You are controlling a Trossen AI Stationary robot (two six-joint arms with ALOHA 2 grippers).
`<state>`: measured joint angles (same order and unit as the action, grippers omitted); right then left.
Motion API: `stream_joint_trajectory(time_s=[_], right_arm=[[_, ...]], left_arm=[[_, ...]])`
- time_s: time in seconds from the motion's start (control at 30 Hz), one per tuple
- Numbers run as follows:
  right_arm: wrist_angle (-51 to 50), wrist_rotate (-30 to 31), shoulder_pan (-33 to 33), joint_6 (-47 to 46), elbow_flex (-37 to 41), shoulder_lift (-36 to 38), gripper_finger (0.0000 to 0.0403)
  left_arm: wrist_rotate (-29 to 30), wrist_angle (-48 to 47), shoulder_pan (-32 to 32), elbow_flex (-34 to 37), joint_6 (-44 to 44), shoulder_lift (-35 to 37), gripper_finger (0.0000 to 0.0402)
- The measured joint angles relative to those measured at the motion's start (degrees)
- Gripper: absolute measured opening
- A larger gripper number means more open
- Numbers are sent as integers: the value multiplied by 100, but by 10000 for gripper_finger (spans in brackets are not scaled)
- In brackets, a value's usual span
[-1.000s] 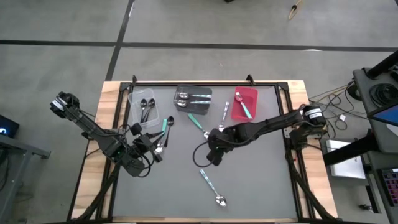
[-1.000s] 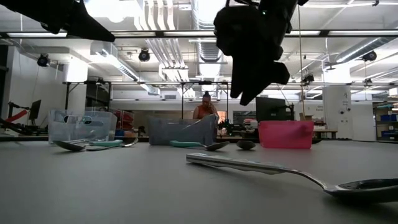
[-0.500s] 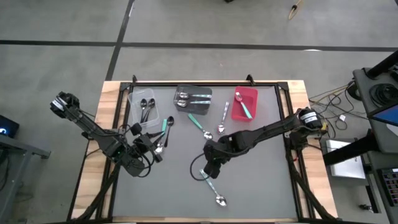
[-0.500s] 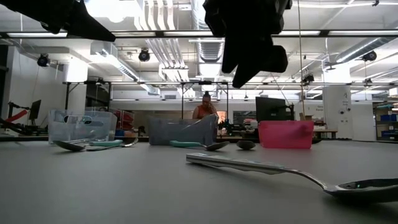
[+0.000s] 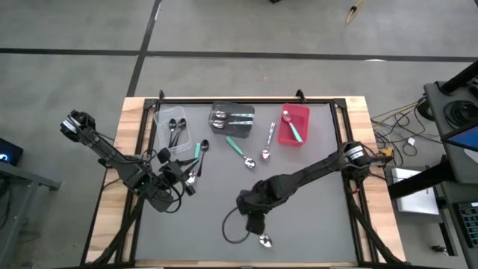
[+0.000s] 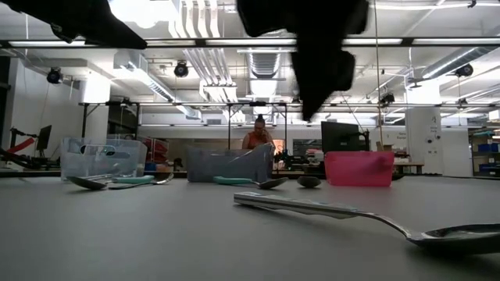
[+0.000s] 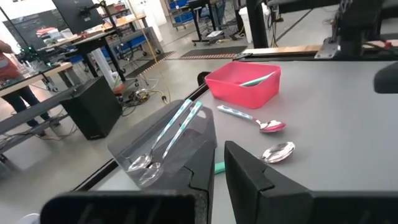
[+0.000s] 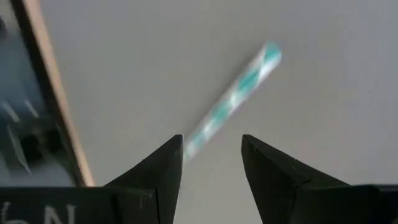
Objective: Sort silverware by color (type)
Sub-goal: Put the bottom blue patterned spoon into the black bin
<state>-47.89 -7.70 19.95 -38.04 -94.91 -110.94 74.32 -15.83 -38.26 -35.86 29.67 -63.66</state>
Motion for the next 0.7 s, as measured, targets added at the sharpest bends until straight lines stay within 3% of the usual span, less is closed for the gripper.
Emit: stream_joint_trajectory(time_s=[0.23,0.47,0.6,0.7], right_arm=[[-1461,20,339,470,-518,-408,155],[-1140,489,588,278,-418,-441,155],[-811,1122,510,109,-409,-441,155],[-499,1206,323,-160,-400,-445,155]], left_arm=[[-540,60,0,0,0,0,20],[-908,220,0,0,-58,0,20],[-905,381,0,0,-65,0,20],[-930,477,0,0,-47,0,20]])
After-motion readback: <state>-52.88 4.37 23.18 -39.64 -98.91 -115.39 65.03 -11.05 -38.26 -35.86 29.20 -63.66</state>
